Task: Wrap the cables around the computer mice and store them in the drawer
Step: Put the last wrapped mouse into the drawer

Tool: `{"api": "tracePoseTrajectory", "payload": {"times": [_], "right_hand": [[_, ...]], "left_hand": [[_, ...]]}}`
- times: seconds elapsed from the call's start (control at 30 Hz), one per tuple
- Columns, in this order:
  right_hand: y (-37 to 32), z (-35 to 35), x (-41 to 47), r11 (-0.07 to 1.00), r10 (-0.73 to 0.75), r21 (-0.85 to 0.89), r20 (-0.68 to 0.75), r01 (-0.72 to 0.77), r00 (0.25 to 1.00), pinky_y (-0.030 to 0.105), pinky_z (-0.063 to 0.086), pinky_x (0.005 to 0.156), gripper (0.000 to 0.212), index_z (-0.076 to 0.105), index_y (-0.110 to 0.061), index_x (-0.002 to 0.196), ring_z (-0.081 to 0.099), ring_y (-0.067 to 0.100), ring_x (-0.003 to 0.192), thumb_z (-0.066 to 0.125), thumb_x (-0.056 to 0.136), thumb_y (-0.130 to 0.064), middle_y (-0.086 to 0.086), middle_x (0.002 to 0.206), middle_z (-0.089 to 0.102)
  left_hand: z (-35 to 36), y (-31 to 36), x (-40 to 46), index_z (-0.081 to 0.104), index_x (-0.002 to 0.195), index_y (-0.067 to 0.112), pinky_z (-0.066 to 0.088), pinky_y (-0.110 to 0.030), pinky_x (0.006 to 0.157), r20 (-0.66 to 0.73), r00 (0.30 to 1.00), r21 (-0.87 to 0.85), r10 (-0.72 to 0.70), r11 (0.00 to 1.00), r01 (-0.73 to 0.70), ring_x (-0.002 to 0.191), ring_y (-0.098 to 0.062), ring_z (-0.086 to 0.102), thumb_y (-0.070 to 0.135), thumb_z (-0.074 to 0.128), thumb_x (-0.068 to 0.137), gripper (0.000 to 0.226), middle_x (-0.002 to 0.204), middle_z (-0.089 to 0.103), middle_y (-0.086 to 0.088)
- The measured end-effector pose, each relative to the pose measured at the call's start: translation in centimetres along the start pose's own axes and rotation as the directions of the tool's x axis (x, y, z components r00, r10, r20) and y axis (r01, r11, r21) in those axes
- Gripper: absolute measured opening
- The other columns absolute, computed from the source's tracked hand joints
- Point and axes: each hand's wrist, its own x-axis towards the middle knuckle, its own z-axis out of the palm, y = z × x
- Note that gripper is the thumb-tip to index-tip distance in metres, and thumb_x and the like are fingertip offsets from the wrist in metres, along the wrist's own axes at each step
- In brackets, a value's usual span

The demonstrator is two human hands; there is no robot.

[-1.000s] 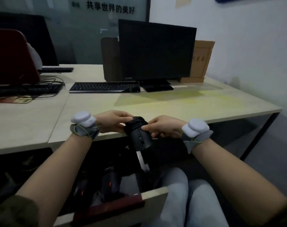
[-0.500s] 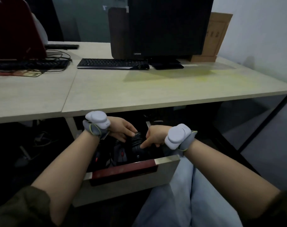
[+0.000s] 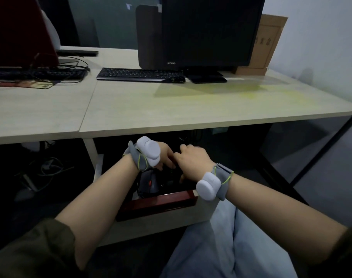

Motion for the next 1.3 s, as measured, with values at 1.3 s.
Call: {"api": "tracePoseTrajectory", "payload": {"times": [1.3], "right_hand": [[5.5,0.3,4.8,0.989,-0.088,0.099,-0.205,0.110,0.975,0.042,0.035,0.099,0.063,0.040,-0.024,0.135,0.038,0.027,0.129,0.064,0.081,-0.043,0.006,0.143,0.037]], "left_hand": [[-2.8,-1.8,-3.2,0.050,0.127,0.020,0.041,-0.032,0.086,-0.386,0.922,0.292,0.012,0.950,0.109,0.115,-0.027,0.049,0.041,0.073,0.074,0.062,0.128,0.051,-0.007]]}}
